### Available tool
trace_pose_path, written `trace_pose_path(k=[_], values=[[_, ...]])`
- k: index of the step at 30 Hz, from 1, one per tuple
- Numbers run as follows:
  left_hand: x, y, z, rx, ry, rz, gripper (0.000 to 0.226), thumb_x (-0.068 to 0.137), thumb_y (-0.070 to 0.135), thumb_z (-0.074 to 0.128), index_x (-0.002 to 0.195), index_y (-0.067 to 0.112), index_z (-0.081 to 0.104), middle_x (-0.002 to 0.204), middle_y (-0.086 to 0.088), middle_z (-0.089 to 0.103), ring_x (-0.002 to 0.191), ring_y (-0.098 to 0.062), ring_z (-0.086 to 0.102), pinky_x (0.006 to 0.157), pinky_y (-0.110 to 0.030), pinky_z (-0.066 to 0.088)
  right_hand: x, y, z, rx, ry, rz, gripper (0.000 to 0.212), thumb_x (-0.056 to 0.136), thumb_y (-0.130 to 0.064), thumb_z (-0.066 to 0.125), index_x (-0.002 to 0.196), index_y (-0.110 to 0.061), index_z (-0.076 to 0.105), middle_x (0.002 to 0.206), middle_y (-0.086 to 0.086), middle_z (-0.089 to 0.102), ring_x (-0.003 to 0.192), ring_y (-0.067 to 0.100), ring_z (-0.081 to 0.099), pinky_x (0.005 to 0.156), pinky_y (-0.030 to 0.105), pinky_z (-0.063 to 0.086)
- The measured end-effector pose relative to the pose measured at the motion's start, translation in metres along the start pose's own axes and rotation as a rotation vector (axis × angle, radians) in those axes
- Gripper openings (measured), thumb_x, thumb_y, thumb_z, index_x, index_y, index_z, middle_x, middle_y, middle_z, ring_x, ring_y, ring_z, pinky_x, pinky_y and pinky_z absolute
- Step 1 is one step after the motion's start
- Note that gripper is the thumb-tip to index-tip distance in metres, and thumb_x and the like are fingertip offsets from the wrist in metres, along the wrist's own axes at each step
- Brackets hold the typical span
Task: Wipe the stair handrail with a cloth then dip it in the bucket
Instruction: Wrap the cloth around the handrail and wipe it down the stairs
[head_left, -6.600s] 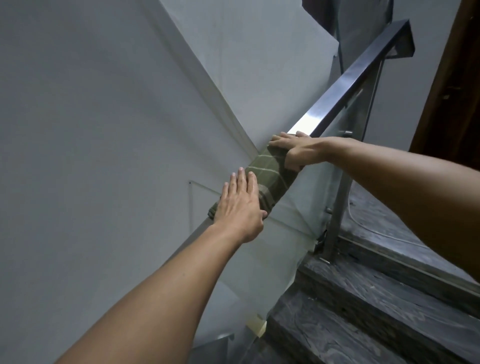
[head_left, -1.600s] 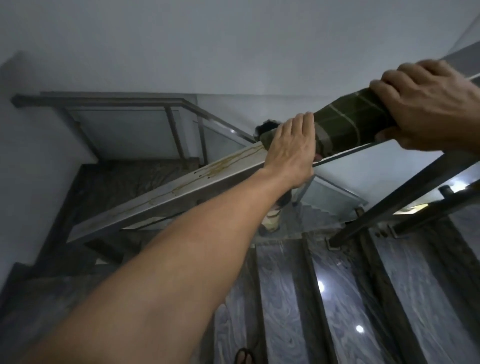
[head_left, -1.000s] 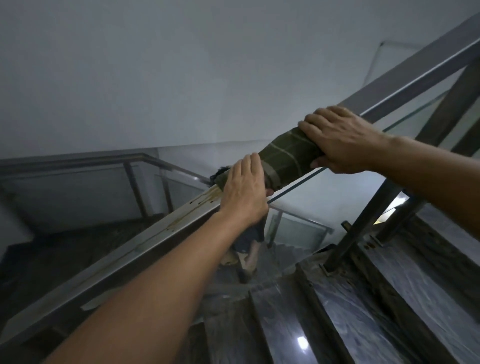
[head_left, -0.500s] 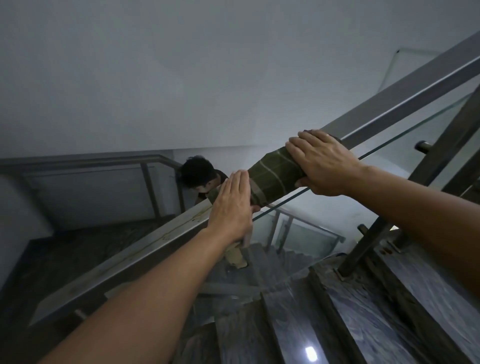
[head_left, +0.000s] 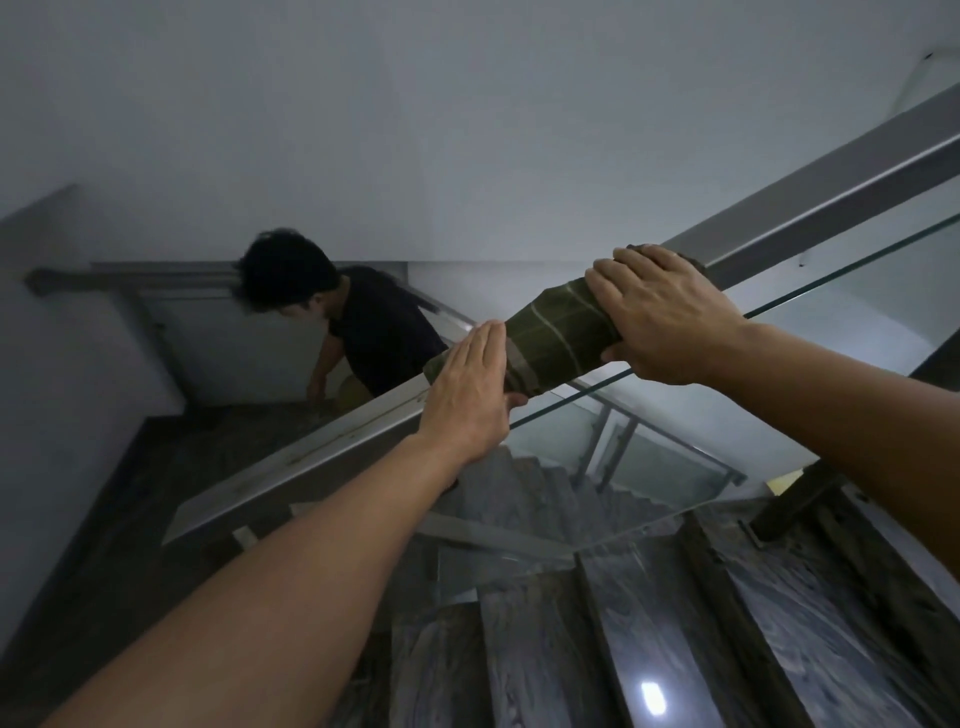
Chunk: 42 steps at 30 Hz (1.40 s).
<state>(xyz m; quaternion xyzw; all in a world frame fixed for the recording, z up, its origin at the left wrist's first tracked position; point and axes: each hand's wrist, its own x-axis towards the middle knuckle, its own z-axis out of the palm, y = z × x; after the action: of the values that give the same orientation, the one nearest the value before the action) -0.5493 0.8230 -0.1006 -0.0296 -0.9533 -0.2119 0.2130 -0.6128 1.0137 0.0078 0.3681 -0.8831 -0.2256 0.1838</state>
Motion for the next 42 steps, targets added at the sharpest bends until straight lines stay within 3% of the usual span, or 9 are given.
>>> trace_pose_path(k=[9, 24, 42], values=[[-0.044, -0.075, 0.001, -0.002, 0.038, 0.021, 0.085, 0.078, 0.029, 0.075, 0.145, 0.009, 0.025, 0.149, -0.009, 0.037, 0.139, -0.024, 0.033, 0.118, -0.039, 0.025, 0.023, -0.082, 0.011, -0.006, 0.033, -0.029, 0.078, 0.075, -0.05, 0.067, 0.135, -0.01, 0.039, 0.137, 0.015, 0.052, 0.127, 0.034, 0.046, 0.113, 0.048, 0.029], [-0.115, -0.191, -0.004, -0.007, -0.023, -0.017, 0.091, 0.086, 0.024, 0.068, 0.151, 0.008, 0.008, 0.161, -0.01, 0.015, 0.149, -0.022, 0.009, 0.116, -0.031, -0.001, 0.06, -0.214, 0.014, -0.009, -0.044, -0.019, 0.083, 0.074, -0.051, 0.066, 0.135, -0.004, 0.038, 0.136, 0.019, 0.05, 0.128, 0.037, 0.044, 0.113, 0.051, 0.028], [-0.157, -0.272, -0.001, -0.025, -0.098, -0.078, 0.091, 0.088, 0.026, 0.064, 0.152, 0.009, 0.002, 0.163, -0.007, 0.006, 0.149, -0.018, 0.001, 0.121, -0.032, 0.0, 0.085, -0.297, 0.021, 0.034, -0.094, -0.032, 0.077, 0.079, -0.046, 0.063, 0.138, -0.004, 0.034, 0.139, 0.02, 0.047, 0.131, 0.037, 0.041, 0.114, 0.051, 0.027]])
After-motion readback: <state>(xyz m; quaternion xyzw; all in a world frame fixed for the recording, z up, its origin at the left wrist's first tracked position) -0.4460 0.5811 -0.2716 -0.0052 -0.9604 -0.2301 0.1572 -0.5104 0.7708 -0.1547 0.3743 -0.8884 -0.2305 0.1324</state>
